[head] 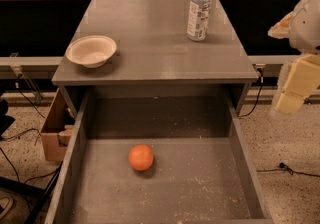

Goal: Pick orange from top drawer and place on counter

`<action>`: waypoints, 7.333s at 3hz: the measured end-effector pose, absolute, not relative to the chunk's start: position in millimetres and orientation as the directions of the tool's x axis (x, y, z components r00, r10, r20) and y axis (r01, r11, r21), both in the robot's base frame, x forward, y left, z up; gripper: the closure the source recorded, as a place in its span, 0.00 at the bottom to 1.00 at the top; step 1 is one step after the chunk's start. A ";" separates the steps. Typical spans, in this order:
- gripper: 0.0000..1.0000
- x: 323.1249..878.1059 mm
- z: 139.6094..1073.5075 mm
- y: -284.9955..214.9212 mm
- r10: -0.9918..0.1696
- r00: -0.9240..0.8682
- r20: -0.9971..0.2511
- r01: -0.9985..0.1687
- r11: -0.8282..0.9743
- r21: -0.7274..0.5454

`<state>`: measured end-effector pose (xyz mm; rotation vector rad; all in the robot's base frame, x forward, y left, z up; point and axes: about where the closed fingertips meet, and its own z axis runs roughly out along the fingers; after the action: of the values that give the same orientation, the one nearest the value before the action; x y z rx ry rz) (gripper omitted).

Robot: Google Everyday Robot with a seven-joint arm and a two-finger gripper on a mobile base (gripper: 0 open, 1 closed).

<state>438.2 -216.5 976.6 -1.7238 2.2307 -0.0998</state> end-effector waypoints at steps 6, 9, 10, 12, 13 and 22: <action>0.00 454.2 783.3 5.7 -0.670 -0.181 -0.720 -0.959 0.282 -0.021; 0.00 521.0 716.6 45.9 -0.657 -0.202 -0.726 -0.904 0.411 -0.120; 0.00 519.4 713.8 47.4 -0.655 -0.193 -0.730 -0.907 0.403 -0.123; 0.00 495.6 658.4 65.8 -0.658 -0.196 -0.727 -0.926 0.367 -0.083; 0.18 486.8 635.2 72.3 -0.676 -0.184 -0.713 -0.936 0.342 -0.082; 1.00 666.9 936.8 49.1 -0.612 -0.172 -0.772 -0.900 0.416 -0.130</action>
Offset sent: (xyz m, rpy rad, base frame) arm 0.0271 0.0371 -0.0426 0.2953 -0.0224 -0.0186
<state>666.9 49.1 936.8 -1.2903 1.8855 0.4627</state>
